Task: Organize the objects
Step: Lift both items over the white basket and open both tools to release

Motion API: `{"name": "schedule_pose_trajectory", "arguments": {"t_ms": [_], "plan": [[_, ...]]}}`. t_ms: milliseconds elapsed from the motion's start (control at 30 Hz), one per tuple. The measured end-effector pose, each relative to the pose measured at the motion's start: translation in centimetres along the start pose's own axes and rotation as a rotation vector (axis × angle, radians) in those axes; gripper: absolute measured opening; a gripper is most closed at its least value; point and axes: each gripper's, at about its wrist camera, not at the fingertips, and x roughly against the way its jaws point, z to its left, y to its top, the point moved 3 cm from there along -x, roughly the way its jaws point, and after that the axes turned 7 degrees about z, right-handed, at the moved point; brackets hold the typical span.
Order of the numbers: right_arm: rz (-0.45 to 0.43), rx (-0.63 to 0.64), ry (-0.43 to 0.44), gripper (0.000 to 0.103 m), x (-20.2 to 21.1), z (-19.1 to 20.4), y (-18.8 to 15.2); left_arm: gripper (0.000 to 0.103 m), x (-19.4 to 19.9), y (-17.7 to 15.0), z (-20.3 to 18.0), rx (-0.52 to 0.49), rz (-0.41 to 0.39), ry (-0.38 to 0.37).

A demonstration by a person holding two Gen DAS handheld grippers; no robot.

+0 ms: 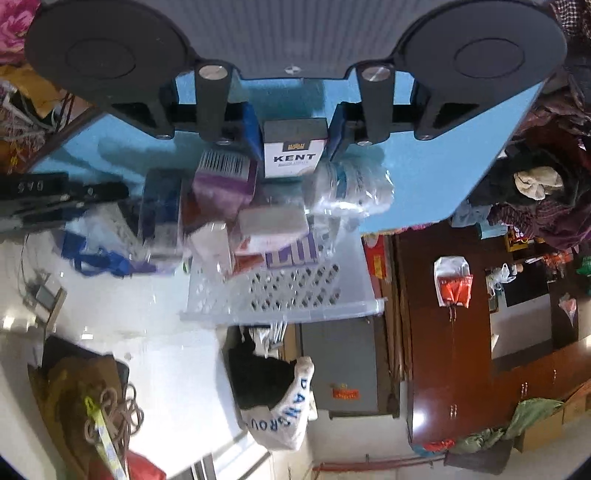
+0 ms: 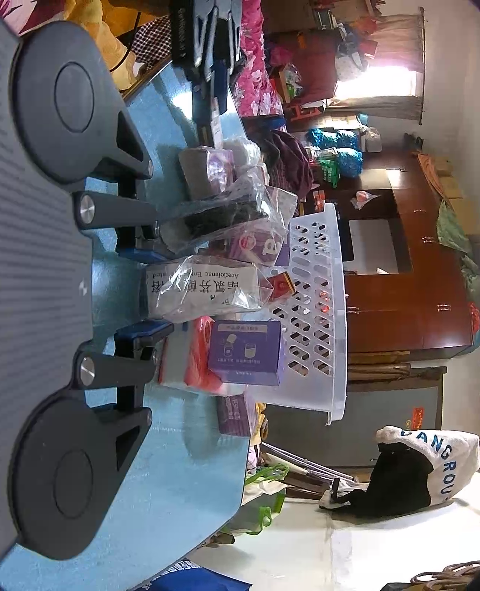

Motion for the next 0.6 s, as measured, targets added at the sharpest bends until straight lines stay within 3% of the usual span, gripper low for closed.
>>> {"name": "schedule_pose_trajectory", "arguments": {"t_ms": [367, 600], "plan": [[-0.025, -0.046, -0.009, 0.037, 1.7, -1.9, 0.3, 0.041, 1.8, 1.1, 1.6, 0.076, -0.133, 0.014], [-0.052, -0.051, -0.022, 0.037, 2.4, -2.3, 0.7, 0.041, 1.9, 1.2, 1.2, 0.06, -0.167, 0.002]]}}
